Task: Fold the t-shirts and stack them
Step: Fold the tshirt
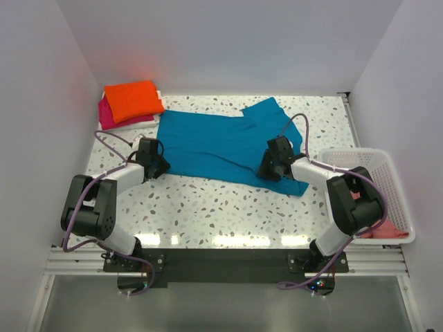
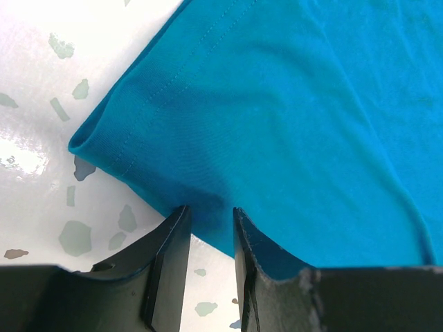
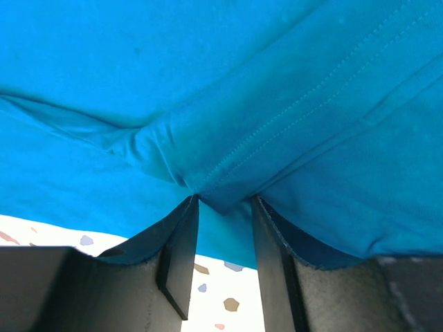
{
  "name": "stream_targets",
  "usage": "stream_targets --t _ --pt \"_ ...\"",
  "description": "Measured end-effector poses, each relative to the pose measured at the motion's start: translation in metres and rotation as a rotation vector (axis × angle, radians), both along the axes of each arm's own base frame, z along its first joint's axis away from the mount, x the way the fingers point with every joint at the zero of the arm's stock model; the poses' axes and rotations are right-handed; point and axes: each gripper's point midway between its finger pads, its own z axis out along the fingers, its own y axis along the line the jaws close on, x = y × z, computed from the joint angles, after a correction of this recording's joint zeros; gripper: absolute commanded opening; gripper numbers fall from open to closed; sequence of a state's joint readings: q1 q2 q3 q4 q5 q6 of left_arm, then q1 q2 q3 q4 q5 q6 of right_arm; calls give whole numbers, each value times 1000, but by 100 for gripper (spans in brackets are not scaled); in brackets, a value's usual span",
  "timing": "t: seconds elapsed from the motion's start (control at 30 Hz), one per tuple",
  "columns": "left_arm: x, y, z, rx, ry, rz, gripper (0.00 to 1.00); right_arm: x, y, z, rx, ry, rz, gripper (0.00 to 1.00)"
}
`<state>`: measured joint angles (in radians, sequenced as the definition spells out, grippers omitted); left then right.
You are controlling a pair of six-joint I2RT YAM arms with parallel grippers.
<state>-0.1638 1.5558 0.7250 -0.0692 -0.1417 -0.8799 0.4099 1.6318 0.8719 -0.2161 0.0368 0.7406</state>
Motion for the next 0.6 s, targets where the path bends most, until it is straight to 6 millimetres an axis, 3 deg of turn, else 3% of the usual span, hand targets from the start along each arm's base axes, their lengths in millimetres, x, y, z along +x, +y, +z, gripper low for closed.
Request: stream_targets --t 0.2,0.6 --pt "0 -1 0 -2 0 -2 35 6 4 6 11 -18 -2 33" --pt "0 -1 -1 -5 3 -6 34 7 4 2 7 -10 -6 3"
